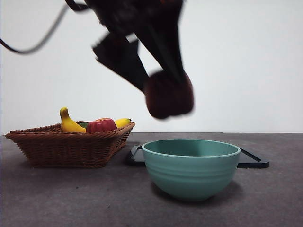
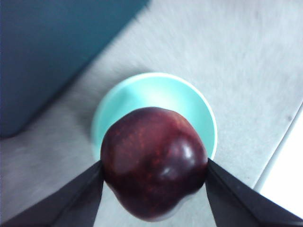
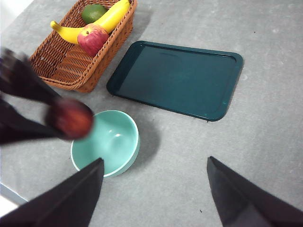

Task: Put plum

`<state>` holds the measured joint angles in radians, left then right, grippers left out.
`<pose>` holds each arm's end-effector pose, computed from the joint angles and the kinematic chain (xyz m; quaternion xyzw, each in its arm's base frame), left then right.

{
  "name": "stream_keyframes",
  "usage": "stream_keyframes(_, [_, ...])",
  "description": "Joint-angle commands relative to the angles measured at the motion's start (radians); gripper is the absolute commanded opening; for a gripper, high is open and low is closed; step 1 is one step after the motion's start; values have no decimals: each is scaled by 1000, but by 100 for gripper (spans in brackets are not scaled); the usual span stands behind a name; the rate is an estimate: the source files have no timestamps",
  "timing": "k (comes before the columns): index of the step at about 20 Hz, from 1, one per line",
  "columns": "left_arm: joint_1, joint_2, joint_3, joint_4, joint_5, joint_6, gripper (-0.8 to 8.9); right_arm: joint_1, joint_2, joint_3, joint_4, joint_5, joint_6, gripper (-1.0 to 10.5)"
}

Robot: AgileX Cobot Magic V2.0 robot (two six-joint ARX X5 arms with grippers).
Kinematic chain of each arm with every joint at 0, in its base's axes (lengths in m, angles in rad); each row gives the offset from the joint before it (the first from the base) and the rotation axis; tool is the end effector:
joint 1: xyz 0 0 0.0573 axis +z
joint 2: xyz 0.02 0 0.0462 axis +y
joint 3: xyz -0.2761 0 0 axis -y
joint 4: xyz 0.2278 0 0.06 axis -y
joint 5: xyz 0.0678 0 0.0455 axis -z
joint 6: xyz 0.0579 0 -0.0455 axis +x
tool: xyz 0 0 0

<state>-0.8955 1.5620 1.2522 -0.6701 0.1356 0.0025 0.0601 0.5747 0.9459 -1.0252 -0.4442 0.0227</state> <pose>0.1955 -0.2567 0.2633 0.1755 0.4365 -0.4356 0.7675 0.0725 0.0293 0.3191 0.0717 0.3180 0.2327 0.9163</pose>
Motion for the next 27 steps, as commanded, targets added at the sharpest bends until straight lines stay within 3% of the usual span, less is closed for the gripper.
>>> stream_keyframes(1, [-29, 78, 20, 42, -10, 35, 277, 3, 5, 19, -2, -1, 3, 348])
stream_keyframes(11, [-43, 237, 20, 118, -32, 65, 280, 3, 5, 19, -2, -1, 3, 348])
stream_keyframes(13, [-43, 238, 20, 117, -32, 65, 291, 3, 5, 19, -2, -1, 3, 349])
stream_keyframes(16, [-45, 238, 20, 115, -32, 66, 386, 3, 5, 19, -2, -1, 3, 349])
stream_keyframes(23, [-46, 217, 21, 110, -32, 57, 384, 3, 5, 19, -2, -1, 3, 349])
stream_keyframes(27, [-31, 108, 22, 110, -39, 47, 384, 3, 5, 19, -2, -1, 3, 348])
